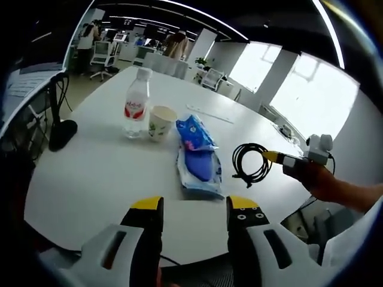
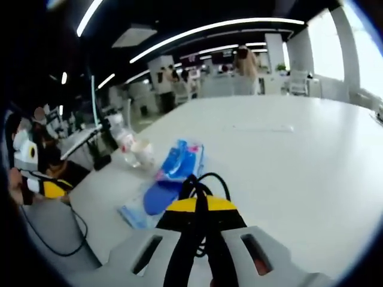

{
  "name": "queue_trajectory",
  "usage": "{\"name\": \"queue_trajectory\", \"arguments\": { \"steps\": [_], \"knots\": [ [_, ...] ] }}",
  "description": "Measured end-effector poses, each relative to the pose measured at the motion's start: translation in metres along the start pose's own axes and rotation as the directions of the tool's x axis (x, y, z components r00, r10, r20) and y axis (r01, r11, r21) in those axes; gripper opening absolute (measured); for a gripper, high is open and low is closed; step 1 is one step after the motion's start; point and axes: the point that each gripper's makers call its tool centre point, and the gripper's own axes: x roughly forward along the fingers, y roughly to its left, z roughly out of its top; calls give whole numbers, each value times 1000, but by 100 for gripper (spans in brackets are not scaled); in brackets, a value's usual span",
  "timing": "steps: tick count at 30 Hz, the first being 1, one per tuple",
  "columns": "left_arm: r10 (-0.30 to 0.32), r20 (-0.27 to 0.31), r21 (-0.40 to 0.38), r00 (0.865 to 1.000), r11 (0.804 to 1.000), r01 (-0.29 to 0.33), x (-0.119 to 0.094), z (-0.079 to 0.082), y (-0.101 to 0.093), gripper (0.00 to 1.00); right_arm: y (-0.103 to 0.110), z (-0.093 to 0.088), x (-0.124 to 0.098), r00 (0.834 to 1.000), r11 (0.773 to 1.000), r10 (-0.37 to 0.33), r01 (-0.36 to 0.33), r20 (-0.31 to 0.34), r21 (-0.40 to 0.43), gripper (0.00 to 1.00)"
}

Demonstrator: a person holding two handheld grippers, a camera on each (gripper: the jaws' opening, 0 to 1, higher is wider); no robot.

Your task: Arrange the tabletop items into an orderly group along one side of the table until the central work area is clear of visible clutter.

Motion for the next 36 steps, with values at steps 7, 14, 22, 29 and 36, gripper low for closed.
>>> {"name": "queue_trajectory", "arguments": {
  "steps": [7, 14, 22, 29, 36],
  "knots": [
    [16, -3, 47, 1000, 999, -16, 2, 8, 3, 42, -20, -6, -12, 999, 997, -47, 46, 4, 58, 0],
    [22, -2, 75, 1000, 997, -22, 2, 15, 4, 43, -37, -16, -21, 996, 991, -92, 92, -3, 102, 0],
    [25, -9, 83, 1000, 996, -24, 4, 15, 5, 43, -50, -28, -24, 992, 987, -118, 121, -33, 110, 0],
    [31, -7, 94, 999, 995, -30, 4, 17, 7, 43, -57, -43, -26, 984, 987, -151, 156, -95, 47, 0],
    [40, 8, 76, 999, 996, -40, 1, 20, 12, 43, -58, -49, -26, 980, 986, -160, 165, -115, 31, 0]
  ]
}}
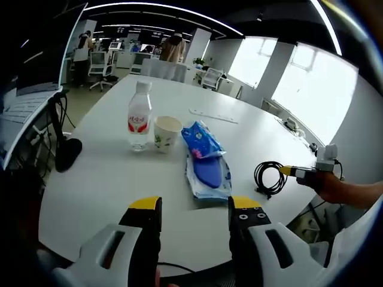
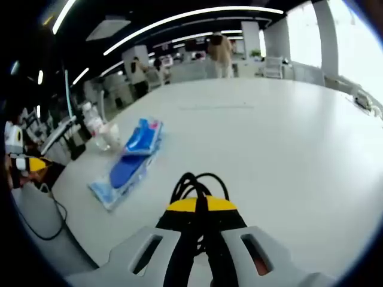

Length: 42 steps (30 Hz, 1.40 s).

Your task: Arrange the tabletop items into an orderly group along one side of the table until the central work area is clear of visible clutter.

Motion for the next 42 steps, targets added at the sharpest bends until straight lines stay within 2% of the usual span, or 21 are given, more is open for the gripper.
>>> {"name": "queue_trajectory", "arguments": {
  "steps": [8, 15, 23, 42],
  "knots": [
    [-9, -7, 8, 1000, 1000, 9, 1, -2, -4, 43, -6, -2, 6, 999, 999, -35, 35, -23, -8, 0],
    [-8, -8, 7, 1000, 1000, 8, 0, -2, -5, 43, -11, -13, 10, 996, 998, -55, 53, -73, -21, 0],
    [-5, -11, 3, 1000, 1000, 5, -1, -5, -5, 43, -11, -22, 14, 994, 998, -60, 58, -96, -18, 0],
    [-5, -8, 1, 1000, 1000, 5, 0, -3, -7, 44, -17, -22, 12, 990, 997, -73, 69, -120, -38, 4]
  ]
}}
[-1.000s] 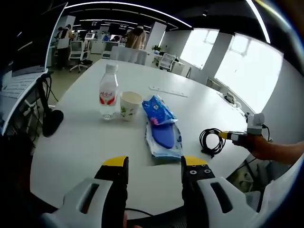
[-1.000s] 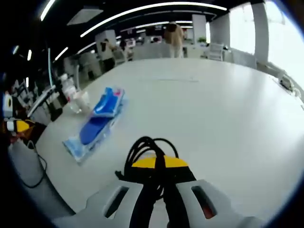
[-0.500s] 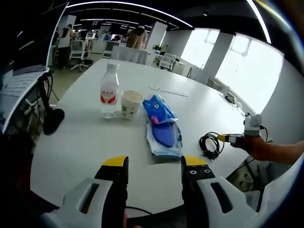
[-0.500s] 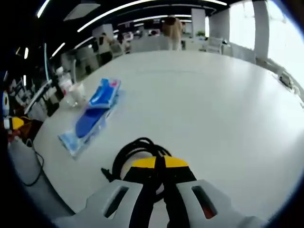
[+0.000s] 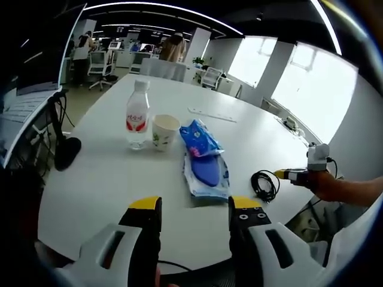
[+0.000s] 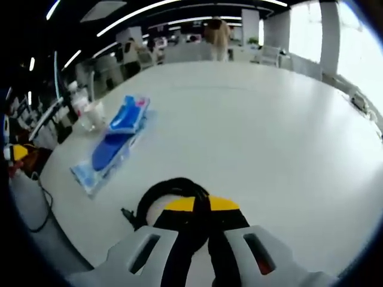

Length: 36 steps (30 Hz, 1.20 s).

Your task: Arrange the tabletop items into an orderly group along one side of the table until the central work area is clear of visible clutter.

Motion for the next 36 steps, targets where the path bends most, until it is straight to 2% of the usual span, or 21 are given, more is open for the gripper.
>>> {"name": "queue_trajectory", "arguments": {
  "steps": [9, 22, 30, 36],
  "knots": [
    [-2, 2, -3, 1000, 1000, 2, 1, 0, -1, 43, 4, 0, 2, 1000, 1000, -1, 0, -17, -16, 12],
    [7, 13, -19, 1000, 1000, -7, -2, 1, 4, 43, 28, 33, 13, 999, 999, 30, -29, 32, -40, 16],
    [16, 23, -26, 1000, 1000, -16, -6, 4, 9, 43, 64, 48, 27, 993, 994, 105, -103, 54, -37, 18],
    [23, 27, -33, 999, 999, -22, -7, 4, 12, 43, 100, 55, 38, 981, 982, 185, -186, 61, 9, 18]
  ]
}}
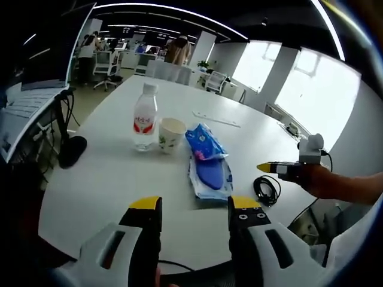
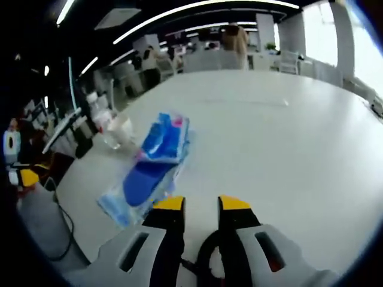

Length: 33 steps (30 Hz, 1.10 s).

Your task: Arrange the tabletop items into an orderly group along one side of the table until the central work area is clear of visible clutter.

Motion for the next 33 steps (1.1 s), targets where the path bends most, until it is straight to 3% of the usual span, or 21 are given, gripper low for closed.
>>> {"name": "queue_trajectory", "arguments": {
  "steps": [11, 16, 26, 33],
  "knots": [
    [1, 2, -6, 1000, 1000, -1, -2, -1, 2, 43, 40, 6, 23, 998, 997, 65, -65, -5, 50, 20],
    [5, 5, -12, 1000, 1000, -5, -3, 0, 5, 43, 53, 9, 33, 996, 988, 91, -89, -4, 126, 22],
    [9, 7, -22, 1000, 1000, -9, -5, -1, 8, 43, 70, 13, 57, 993, 965, 117, -114, 1, 237, 26],
    [17, 11, -33, 1000, 999, -16, -8, -1, 13, 43, 71, 10, 69, 996, 936, 91, -81, -15, 343, 27]
  ]
}}
